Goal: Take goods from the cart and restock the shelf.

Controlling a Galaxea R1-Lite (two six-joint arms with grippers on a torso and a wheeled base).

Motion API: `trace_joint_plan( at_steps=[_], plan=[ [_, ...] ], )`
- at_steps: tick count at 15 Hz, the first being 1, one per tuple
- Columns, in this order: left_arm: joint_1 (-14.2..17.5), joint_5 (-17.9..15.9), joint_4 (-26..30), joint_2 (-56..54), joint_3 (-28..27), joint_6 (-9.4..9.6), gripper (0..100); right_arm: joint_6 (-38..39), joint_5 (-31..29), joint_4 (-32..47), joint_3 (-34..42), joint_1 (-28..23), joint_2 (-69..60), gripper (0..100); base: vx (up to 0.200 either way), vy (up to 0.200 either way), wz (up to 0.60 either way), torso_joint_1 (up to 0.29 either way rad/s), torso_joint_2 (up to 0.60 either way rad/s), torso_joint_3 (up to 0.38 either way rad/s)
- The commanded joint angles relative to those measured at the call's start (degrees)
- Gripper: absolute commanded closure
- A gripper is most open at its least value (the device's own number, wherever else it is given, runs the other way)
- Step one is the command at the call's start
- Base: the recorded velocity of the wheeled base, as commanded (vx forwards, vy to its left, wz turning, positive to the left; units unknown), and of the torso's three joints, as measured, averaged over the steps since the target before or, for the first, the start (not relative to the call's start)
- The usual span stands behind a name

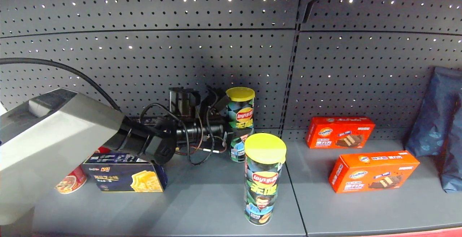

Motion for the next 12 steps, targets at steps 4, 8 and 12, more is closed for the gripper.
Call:
trace_joint_plan(
  at_steps=[4,8,12],
  plan=[
    [-0.34,-0.10,0.26,2.16,-3.69,-0.19,100,0.03,-0.07,-0.02,0.00,0.01,0.10,0,0.000,0.000,0.00,0.000,0.00,0.000],
    [-1.39,-0.01,0.09,3.30,-4.39,-0.19,100,0.03,-0.07,-0.02,0.00,0.01,0.10,0,0.000,0.000,0.00,0.000,0.00,0.000],
    [-1.83,-0.01,0.00,4.53,-5.27,-0.10,100,0.03,-0.07,-0.02,0.00,0.01,0.10,0,0.000,0.000,0.00,0.000,0.00,0.000]
  ],
)
